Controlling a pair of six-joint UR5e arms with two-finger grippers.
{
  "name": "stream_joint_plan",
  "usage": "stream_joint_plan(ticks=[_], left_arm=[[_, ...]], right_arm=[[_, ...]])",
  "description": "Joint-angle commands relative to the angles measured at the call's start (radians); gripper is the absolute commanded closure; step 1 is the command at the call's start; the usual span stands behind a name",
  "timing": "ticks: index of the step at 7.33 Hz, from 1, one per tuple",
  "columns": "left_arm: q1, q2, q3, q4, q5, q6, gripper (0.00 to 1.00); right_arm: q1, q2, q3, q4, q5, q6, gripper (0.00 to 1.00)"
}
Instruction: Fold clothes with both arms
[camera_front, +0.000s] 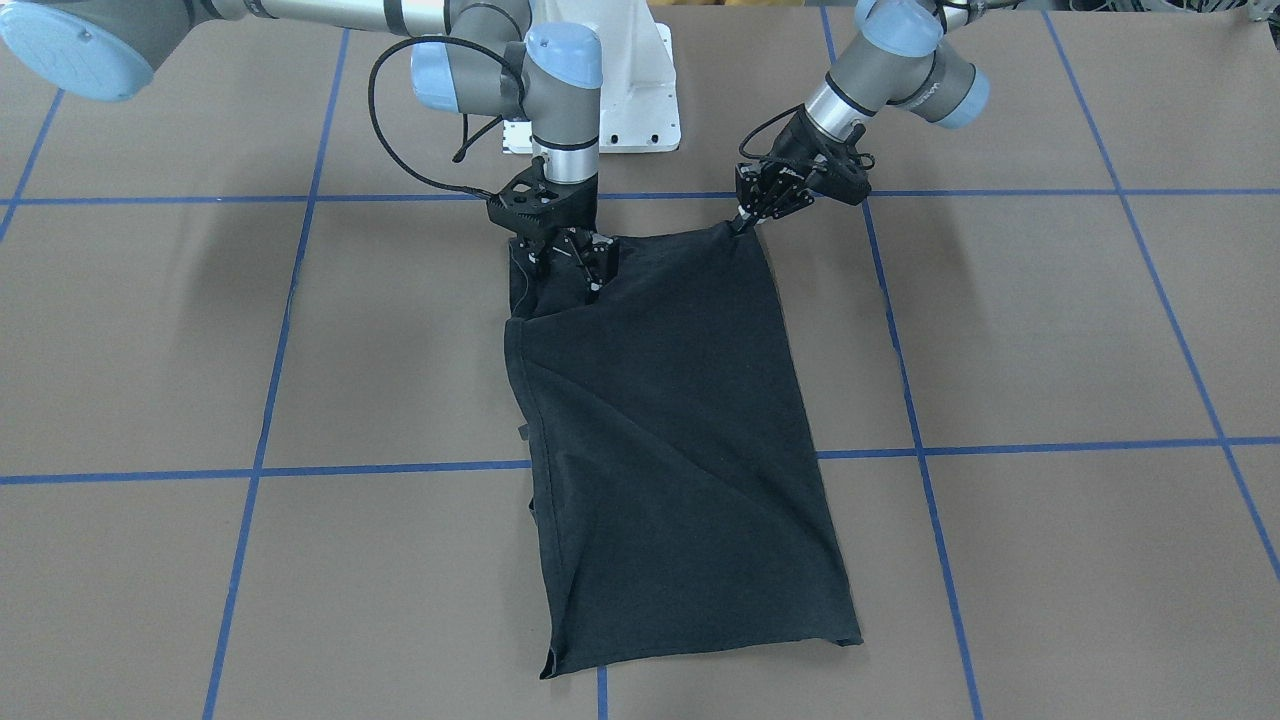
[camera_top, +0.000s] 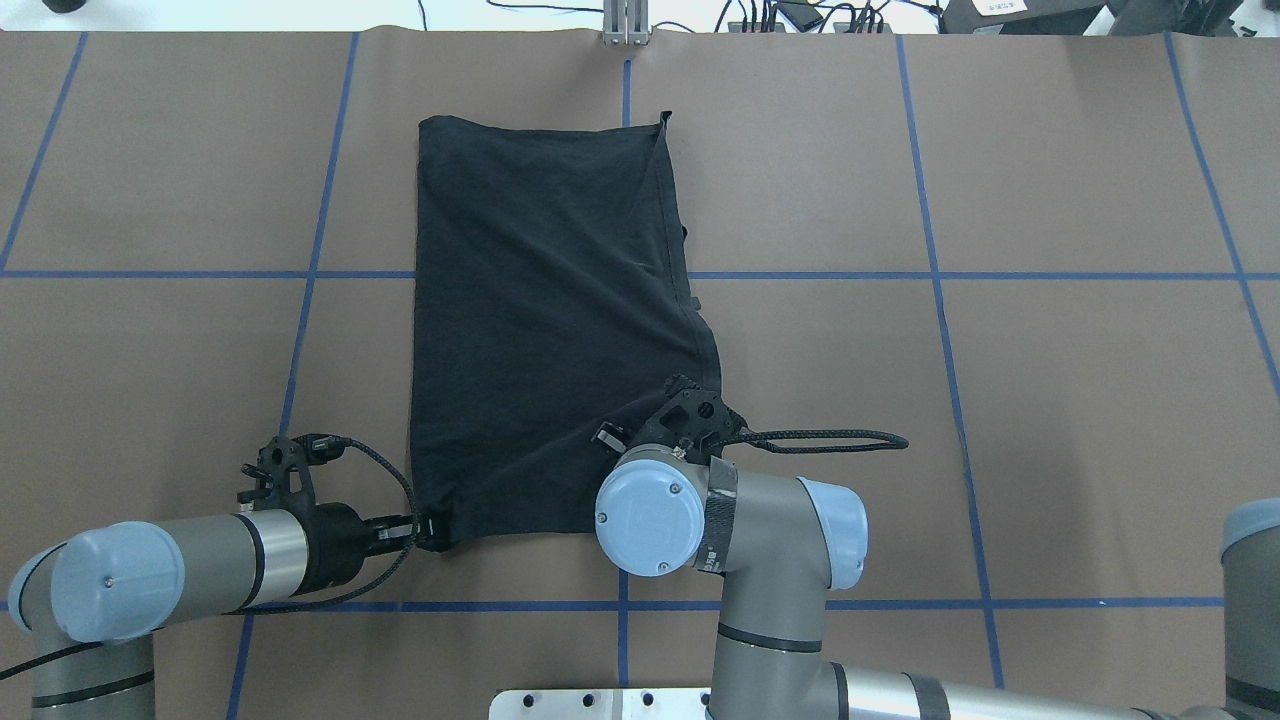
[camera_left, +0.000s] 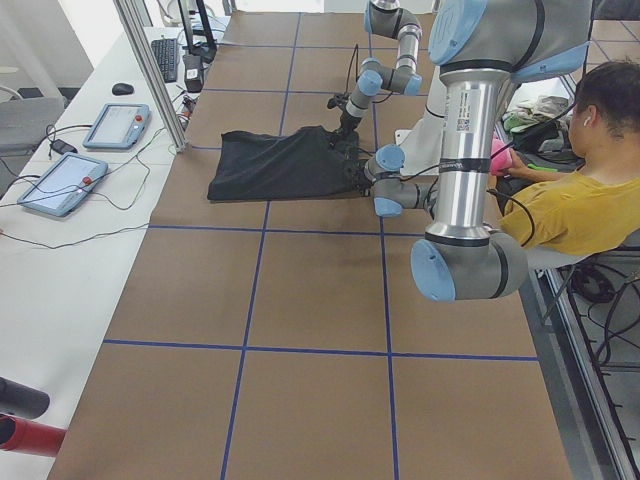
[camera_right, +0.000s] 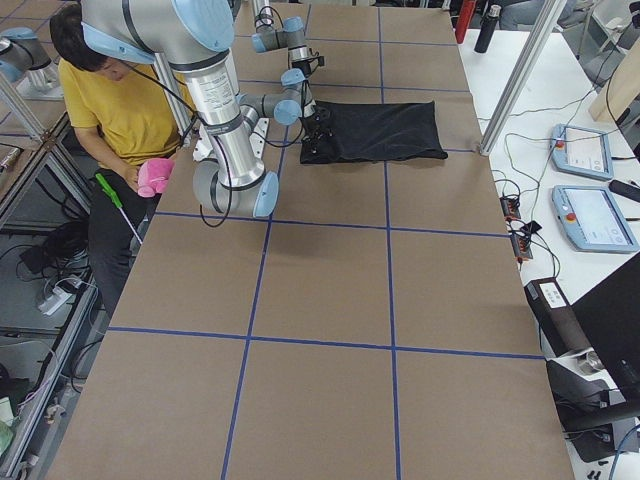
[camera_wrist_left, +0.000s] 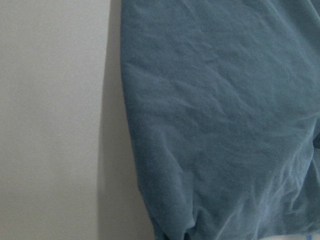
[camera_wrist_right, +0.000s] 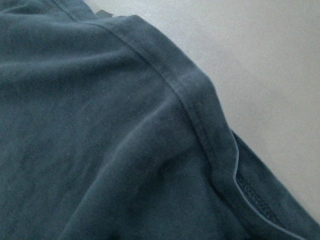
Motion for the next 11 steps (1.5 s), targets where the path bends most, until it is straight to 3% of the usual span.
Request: stream_joint_plan(ticks=[1, 11], left_arm=[[0.0, 0.0, 0.0, 0.0, 0.011, 0.002, 1.0], [0.0, -0.009, 0.0, 0.0, 0.011, 0.002, 1.0]], right_arm=[[0.001, 0.002, 0.001, 0.0, -0.007, 0.0, 1.0], [0.024, 0.001, 0.071, -0.014, 0.0, -0.034, 1.0]])
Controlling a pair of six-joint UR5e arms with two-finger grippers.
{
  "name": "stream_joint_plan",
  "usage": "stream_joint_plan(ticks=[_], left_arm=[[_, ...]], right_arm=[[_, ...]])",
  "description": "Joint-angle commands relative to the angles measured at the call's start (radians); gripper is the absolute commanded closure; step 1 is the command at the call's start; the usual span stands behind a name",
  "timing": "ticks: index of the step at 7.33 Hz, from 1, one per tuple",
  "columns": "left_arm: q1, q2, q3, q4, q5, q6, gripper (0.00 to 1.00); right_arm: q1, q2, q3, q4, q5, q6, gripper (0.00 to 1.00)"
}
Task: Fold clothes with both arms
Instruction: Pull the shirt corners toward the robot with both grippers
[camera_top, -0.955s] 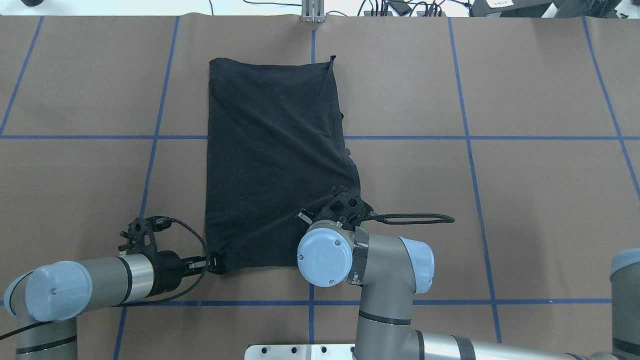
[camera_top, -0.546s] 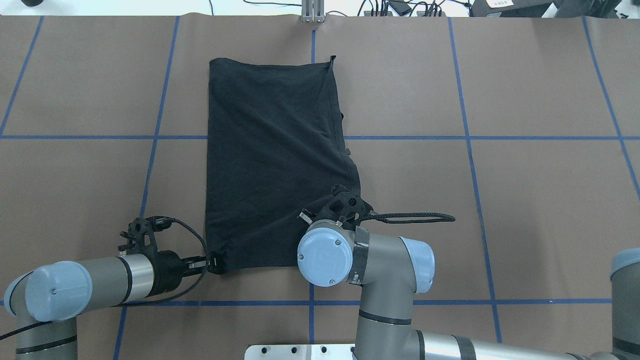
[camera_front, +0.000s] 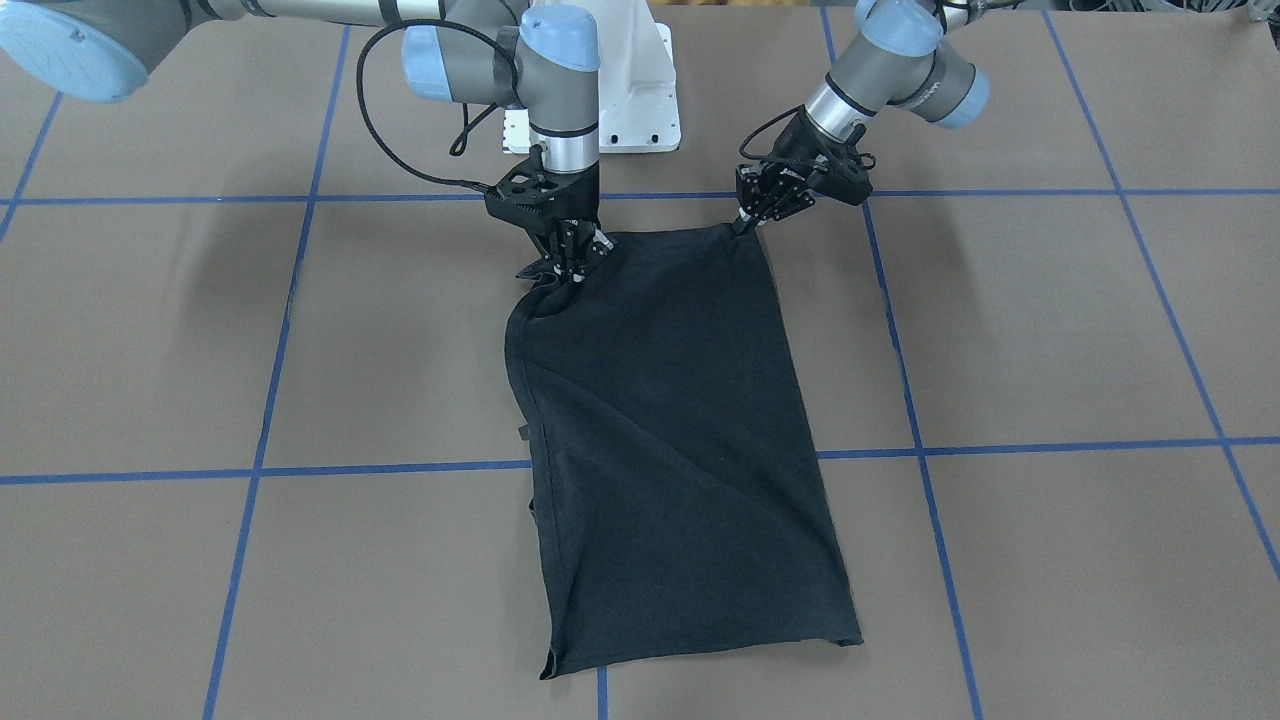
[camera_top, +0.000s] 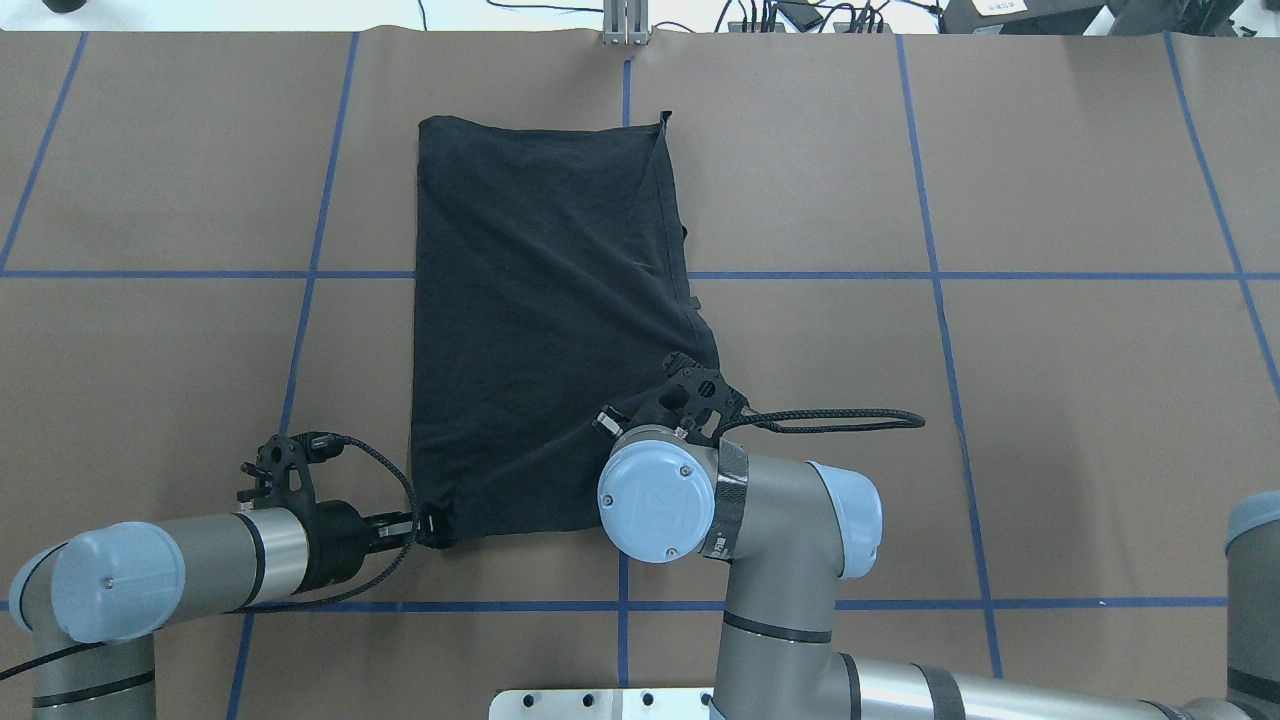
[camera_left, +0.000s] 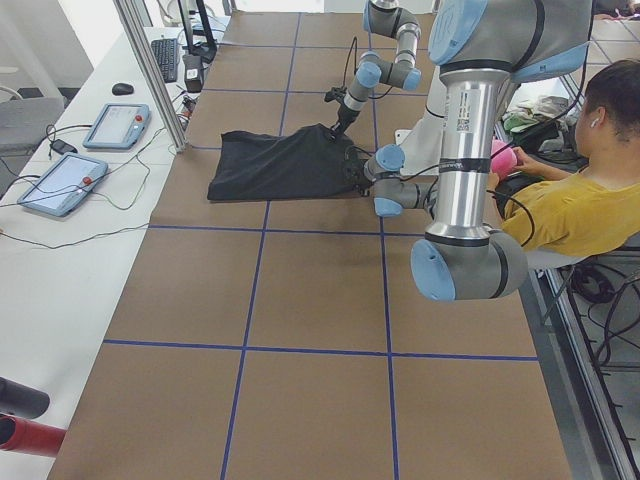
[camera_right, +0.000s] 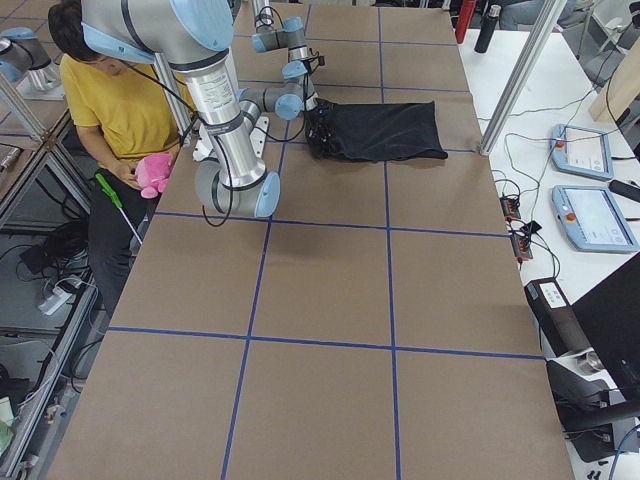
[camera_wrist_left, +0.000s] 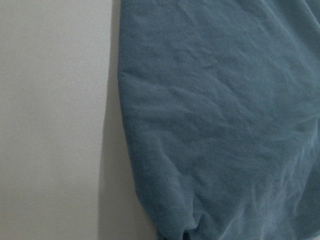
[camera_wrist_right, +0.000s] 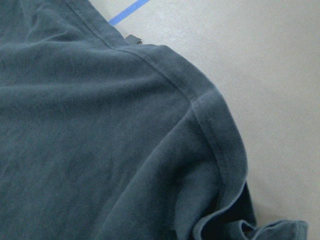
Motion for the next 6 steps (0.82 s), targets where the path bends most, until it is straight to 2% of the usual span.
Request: stream_joint_plan(ticks=[1, 3, 4, 6], left_arm=[[0.0, -0.006, -0.017, 0.0, -0.004, 0.0, 1.0], [-0.002, 0.02, -0.134, 0.027, -0.018, 0.002, 1.0], [-0.003, 0.025, -0.209, 0.093, -0.067, 0.002, 1.0], [0.0, 0.034, -0.373, 0.246, -0.084, 0.0, 1.0]], right_arm=[[0.004, -0.003, 0.028, -0.004, 0.004, -0.003, 1.0], [-0.004, -0.047, 0.11, -0.007, 0.004, -0.003, 1.0], [-0.036, -0.09, 0.196, -0.041, 0.002, -0.001, 1.0], [-0.127, -0.138, 0.429, -0.226, -0.008, 0.006, 1.0]])
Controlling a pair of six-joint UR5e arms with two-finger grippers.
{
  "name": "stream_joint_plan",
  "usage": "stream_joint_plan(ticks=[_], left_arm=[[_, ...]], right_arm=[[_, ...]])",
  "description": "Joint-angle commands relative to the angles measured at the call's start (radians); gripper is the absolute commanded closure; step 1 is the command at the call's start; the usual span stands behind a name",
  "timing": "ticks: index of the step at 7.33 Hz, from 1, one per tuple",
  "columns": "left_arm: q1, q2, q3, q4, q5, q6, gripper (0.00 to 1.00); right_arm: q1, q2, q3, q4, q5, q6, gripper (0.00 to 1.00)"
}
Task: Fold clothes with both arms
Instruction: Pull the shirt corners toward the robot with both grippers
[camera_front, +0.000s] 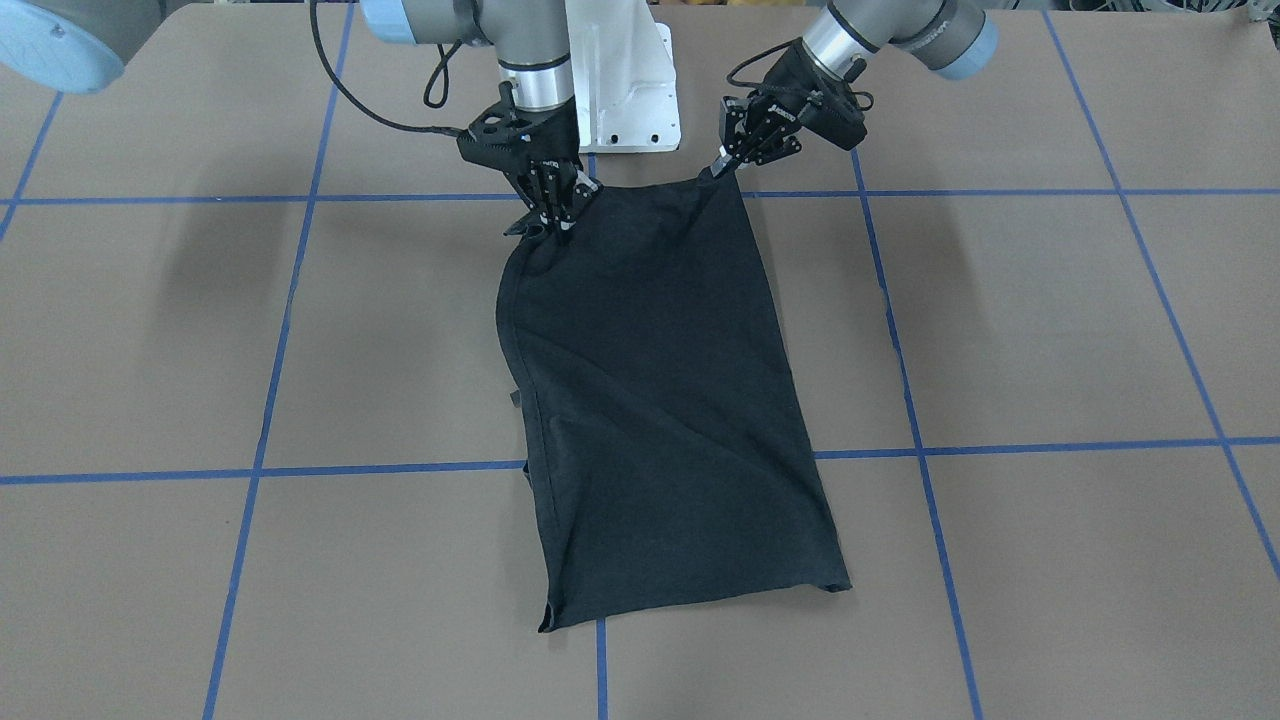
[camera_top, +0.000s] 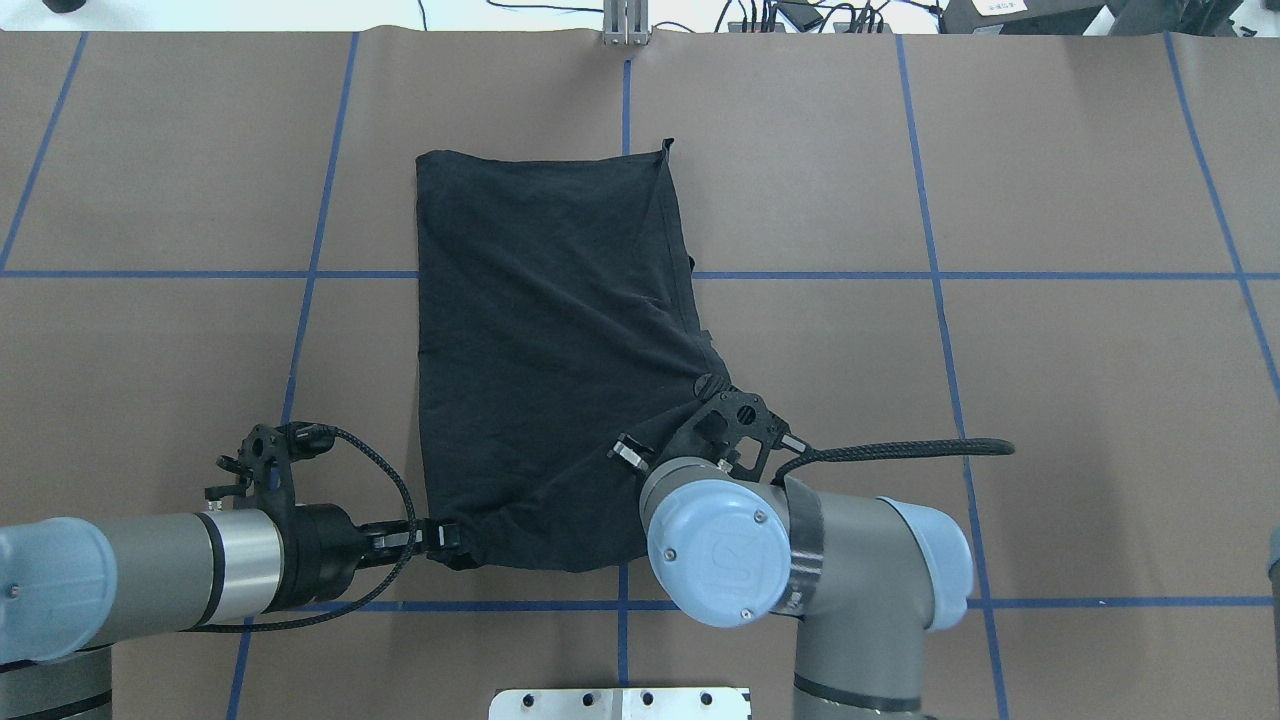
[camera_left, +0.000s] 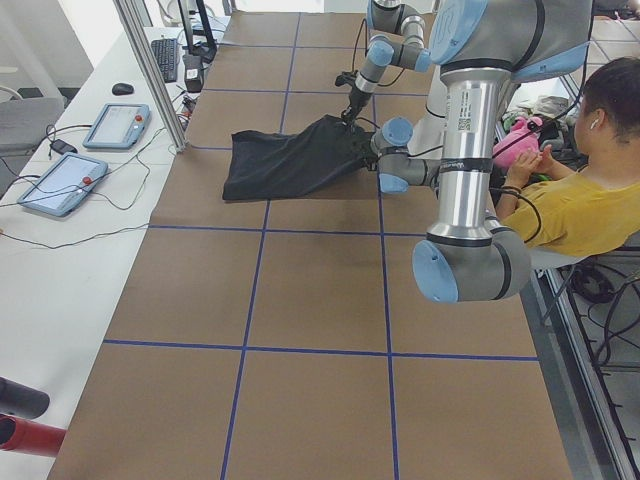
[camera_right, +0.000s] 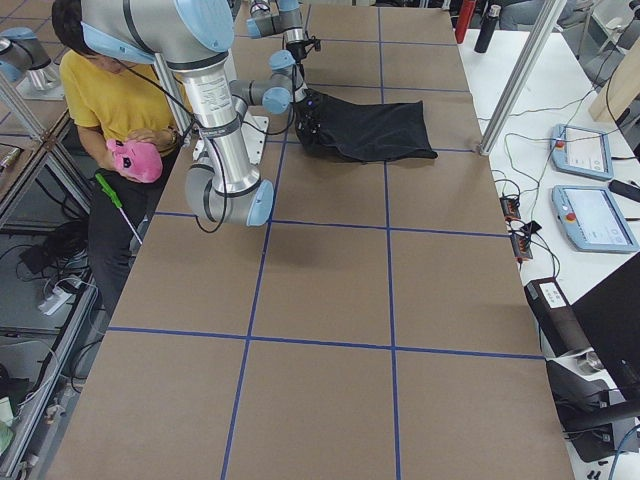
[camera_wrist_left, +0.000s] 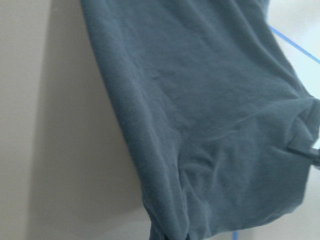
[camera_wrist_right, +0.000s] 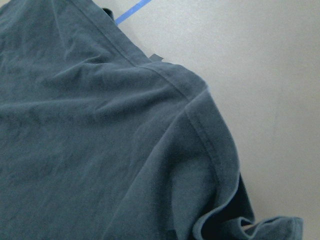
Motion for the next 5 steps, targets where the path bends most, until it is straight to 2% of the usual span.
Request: stream_joint_plan(ticks=[1, 3, 5], left_arm=[[0.002, 0.011, -0.192, 0.168, -0.065, -0.001, 1.0], [-0.006, -0.013, -0.26, 0.262, -0.123, -0.001, 1.0], [-0.029, -0.097, -0.248, 0.366, -0.142, 0.008, 1.0]], right_arm=[[-0.095, -0.037, 0.227, -0.185, -0.018, 0.008, 1.0], [-0.096, -0.034, 0.289, -0.235, -0.019, 0.005, 1.0], [-0.033, -0.023, 0.282, -0.235, -0.018, -0.005, 1.0]])
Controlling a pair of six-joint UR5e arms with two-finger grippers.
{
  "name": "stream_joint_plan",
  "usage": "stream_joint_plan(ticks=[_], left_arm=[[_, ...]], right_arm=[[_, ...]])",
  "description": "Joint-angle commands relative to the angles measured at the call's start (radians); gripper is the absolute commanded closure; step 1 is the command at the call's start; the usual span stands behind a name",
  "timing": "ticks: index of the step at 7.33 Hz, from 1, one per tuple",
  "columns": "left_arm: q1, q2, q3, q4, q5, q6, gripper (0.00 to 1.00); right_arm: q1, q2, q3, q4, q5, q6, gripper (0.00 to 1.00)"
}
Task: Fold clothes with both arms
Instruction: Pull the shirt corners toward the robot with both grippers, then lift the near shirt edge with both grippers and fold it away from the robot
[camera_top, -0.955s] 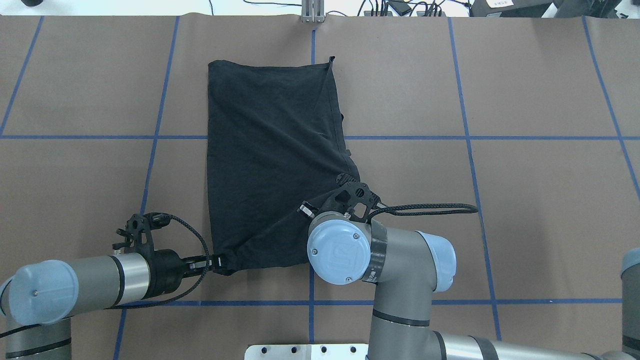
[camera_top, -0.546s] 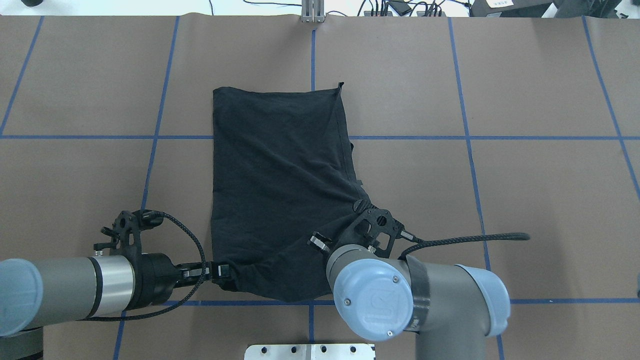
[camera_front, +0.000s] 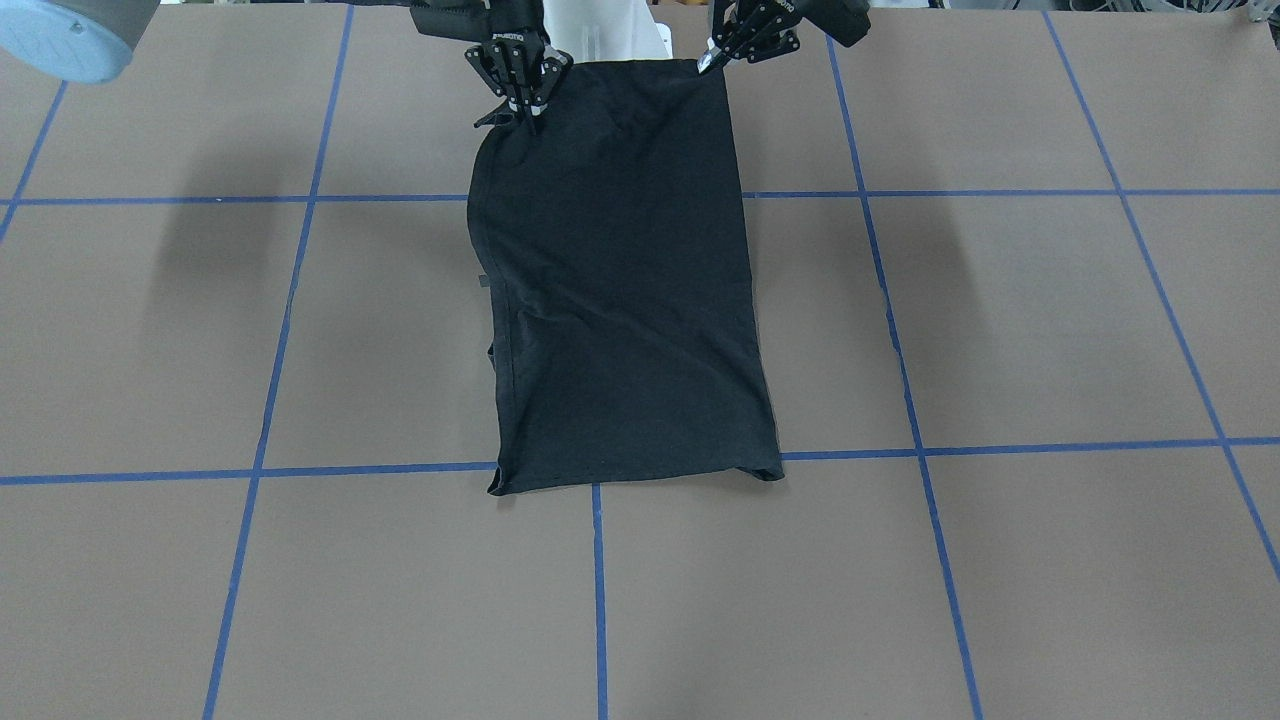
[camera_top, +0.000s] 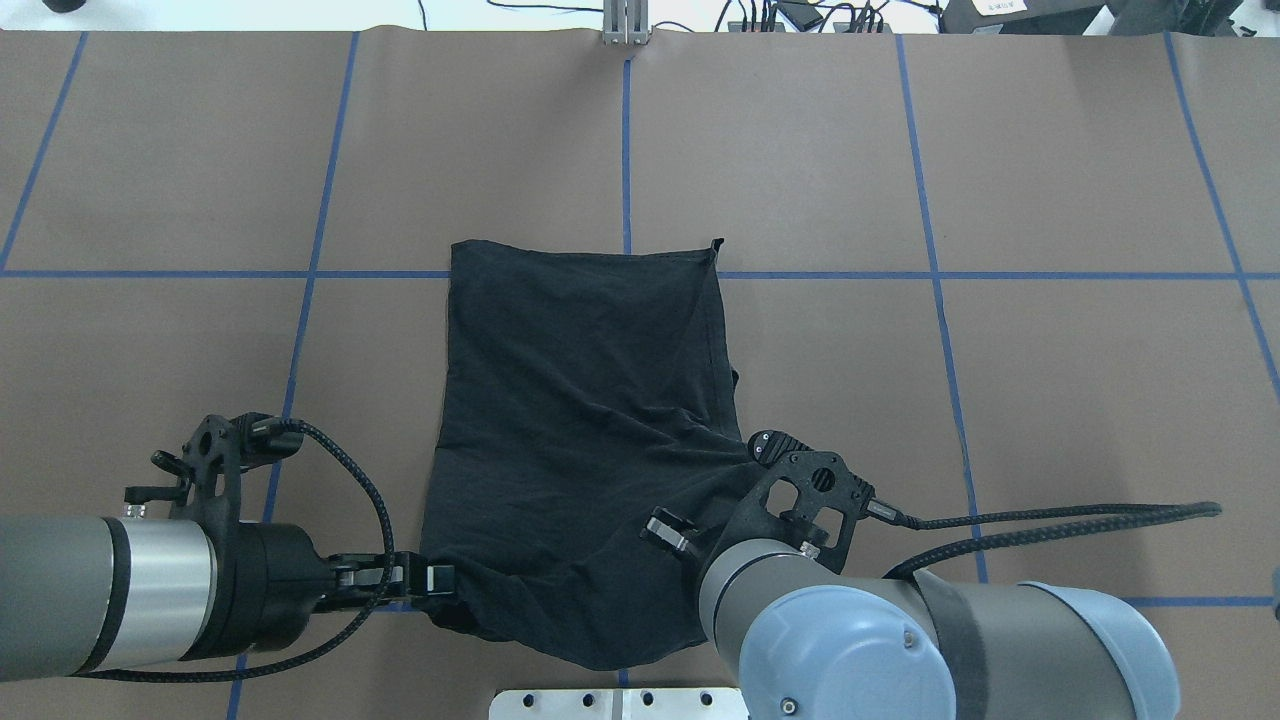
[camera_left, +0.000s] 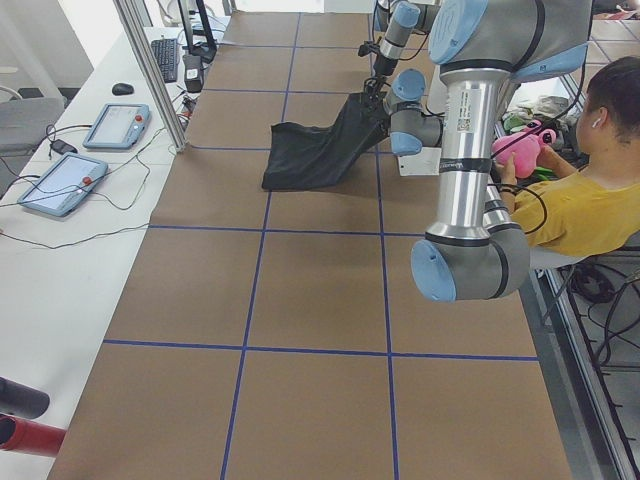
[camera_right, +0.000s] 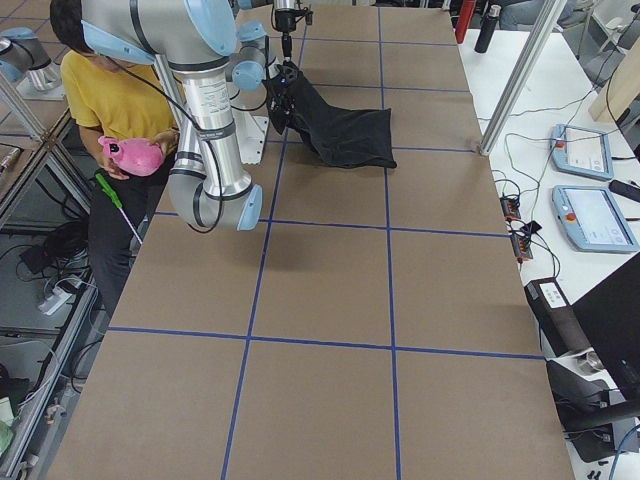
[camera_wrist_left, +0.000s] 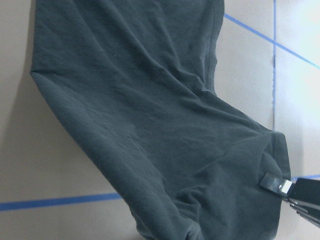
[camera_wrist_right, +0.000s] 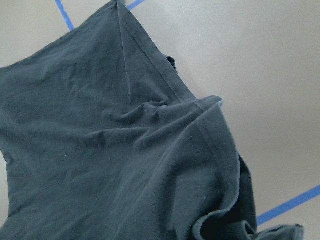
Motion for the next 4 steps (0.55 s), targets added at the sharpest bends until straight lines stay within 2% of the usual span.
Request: stream_joint_plan(ticks=[1, 3, 4], left_arm=[[-0.051, -0.079, 0.019, 0.089, -0.013, 0.013, 1.0], [-0.128, -0.133, 0.112, 0.091, -0.013, 0.082, 1.0], [-0.173, -0.179, 0.19, 0.091, -0.013, 0.111, 1.0]], right_arm=[[0.073, 0.009, -0.002, 0.001, 0.002, -0.027, 1.0], [0.142, 0.016, -0.021, 0.01, 0.003, -0.067, 1.0], [0.171, 0.048, -0.067, 0.011, 0.003, -0.068, 1.0]])
